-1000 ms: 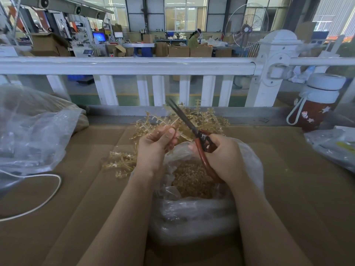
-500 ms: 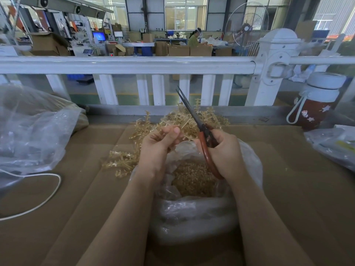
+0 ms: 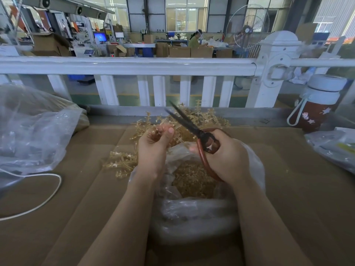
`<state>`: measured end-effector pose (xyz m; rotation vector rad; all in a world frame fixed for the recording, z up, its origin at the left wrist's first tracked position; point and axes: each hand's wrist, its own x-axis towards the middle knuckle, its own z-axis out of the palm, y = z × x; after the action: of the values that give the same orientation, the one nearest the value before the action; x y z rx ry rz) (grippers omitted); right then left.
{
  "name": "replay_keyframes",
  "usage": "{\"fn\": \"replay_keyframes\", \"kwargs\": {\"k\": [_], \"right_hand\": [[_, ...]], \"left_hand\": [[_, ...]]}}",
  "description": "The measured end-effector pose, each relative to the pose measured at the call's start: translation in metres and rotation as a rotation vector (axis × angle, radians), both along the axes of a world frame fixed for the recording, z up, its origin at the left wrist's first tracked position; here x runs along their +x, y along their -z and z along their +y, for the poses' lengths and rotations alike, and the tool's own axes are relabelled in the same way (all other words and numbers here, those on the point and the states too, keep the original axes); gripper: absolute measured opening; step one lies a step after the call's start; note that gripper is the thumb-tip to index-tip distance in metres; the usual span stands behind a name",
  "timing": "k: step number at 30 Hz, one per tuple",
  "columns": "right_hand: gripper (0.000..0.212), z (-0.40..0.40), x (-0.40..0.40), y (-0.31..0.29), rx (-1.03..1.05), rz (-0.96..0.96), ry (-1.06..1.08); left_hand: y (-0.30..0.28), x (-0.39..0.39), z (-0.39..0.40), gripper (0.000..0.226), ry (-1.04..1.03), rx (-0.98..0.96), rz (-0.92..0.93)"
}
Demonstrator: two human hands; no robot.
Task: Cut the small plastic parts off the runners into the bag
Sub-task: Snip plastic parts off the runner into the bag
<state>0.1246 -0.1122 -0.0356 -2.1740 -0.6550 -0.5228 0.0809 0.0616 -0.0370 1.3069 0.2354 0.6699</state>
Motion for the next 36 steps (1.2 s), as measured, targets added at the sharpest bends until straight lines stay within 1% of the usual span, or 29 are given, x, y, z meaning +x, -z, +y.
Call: {"fn": "replay_keyframes", "kwargs": {"k": [2,3,8,10,13,16,17,18,20,22,24,27,31,34,36], "right_hand": [[0.044,0.002,0.001,0.002,-0.080,0.015,-0.022],[0.045,0.003,0.002,0.004,-0.098,0.031,-0.028],[0.052,0.003,0.005,0.007,-0.139,0.007,0.000],[0.051,0.004,0.006,0.007,-0.166,0.000,0.019],[0.050,0.005,0.007,0.007,-0.194,-0.004,0.028],[0.052,0.008,0.009,0.009,-0.175,-0.033,0.030],[0.053,0.008,0.009,0.010,-0.173,-0.049,0.038],[0.054,0.008,0.009,0.010,-0.170,-0.058,0.044],[0.055,0.008,0.009,0.010,-0.166,-0.069,0.052],[0.053,0.009,0.010,0.011,-0.163,-0.077,0.057],[0.051,0.009,0.010,0.012,-0.154,-0.074,0.055],[0.056,0.009,0.010,0.012,-0.145,-0.067,0.054],[0.055,0.009,0.010,0.013,-0.144,-0.078,0.065],[0.057,0.009,0.011,0.014,-0.153,-0.073,0.061],[0.057,0.009,0.011,0.013,-0.149,-0.062,0.053]], "left_hand": [[-0.001,-0.001,0.000,0.002,0.023,0.003,-0.015],[-0.002,-0.002,0.000,0.003,0.042,-0.003,-0.028],[-0.005,-0.005,0.000,0.018,0.148,-0.072,-0.078],[-0.006,-0.005,0.000,0.025,0.187,-0.099,-0.070],[-0.007,-0.006,-0.003,0.026,0.227,-0.160,-0.052],[-0.007,-0.006,-0.004,0.041,0.263,-0.196,-0.039],[-0.008,-0.006,-0.004,0.042,0.266,-0.207,-0.042],[-0.007,-0.006,-0.004,0.042,0.260,-0.216,-0.045],[-0.008,-0.006,-0.004,0.032,0.252,-0.233,-0.052],[-0.007,-0.005,-0.003,0.022,0.248,-0.246,-0.047],[-0.006,-0.005,-0.002,0.017,0.246,-0.248,-0.038],[-0.006,-0.005,-0.002,0.010,0.279,-0.299,-0.039],[-0.007,-0.006,-0.003,0.020,0.320,-0.324,-0.061],[-0.009,-0.008,-0.003,0.014,0.347,-0.334,-0.057],[-0.010,-0.008,-0.004,0.014,0.348,-0.329,-0.066]]}}
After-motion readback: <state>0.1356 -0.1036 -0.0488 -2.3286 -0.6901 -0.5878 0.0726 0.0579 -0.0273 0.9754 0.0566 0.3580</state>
